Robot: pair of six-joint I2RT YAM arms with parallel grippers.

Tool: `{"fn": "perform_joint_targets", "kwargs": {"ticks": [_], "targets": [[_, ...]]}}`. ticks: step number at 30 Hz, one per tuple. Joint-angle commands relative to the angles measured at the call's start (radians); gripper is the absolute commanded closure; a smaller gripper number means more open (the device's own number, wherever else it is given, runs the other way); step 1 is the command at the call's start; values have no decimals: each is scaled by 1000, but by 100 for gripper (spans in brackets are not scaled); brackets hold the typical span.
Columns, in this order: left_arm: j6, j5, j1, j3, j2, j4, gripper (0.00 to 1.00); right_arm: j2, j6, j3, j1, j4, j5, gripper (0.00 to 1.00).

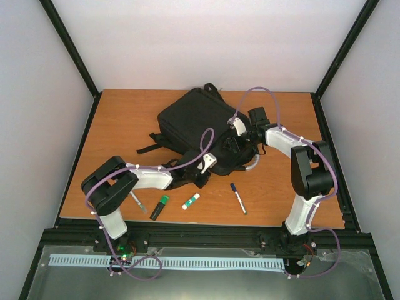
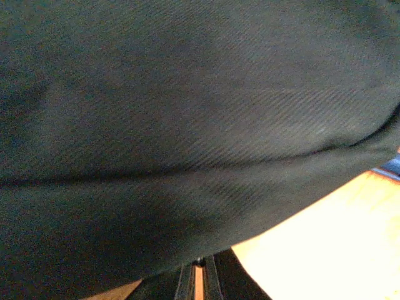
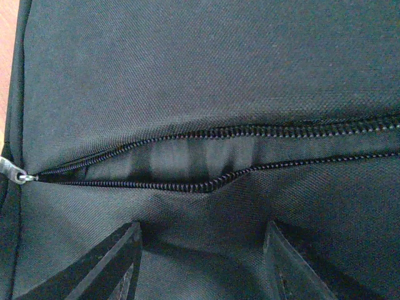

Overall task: Pack the student bag
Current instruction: Zip the student bag at the center of the board.

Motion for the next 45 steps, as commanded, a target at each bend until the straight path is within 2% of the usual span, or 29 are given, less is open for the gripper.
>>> {"fn": "perform_joint_targets", "kwargs": {"ticks": [1, 8, 17, 23, 27, 33, 38, 45], "targets": [[14, 52, -53, 71, 29, -16, 99, 54, 15, -11, 9, -50, 27, 46], [23, 18, -141, 174, 112, -59, 98, 53, 15, -8, 9, -53, 19, 46], [1, -3, -193, 284, 192, -65, 98, 48, 15, -8, 9, -56, 13, 46], [-61, -9, -194, 309, 210, -24, 93, 50, 13, -7, 6, -58, 8, 46], [-72, -19, -194, 356, 232, -71, 83, 41, 13, -3, -2, -60, 6, 46], [-73, -19, -193, 317, 119, -115, 65, -27, 16, 15, -69, -89, -18, 46], [-90, -27, -194, 251, -52, -196, 58, -245, -9, -11, -146, -108, 38, 43], [-123, -222, -193, 194, -266, -335, 47, -561, -165, -168, -149, -241, 100, 43]]}}
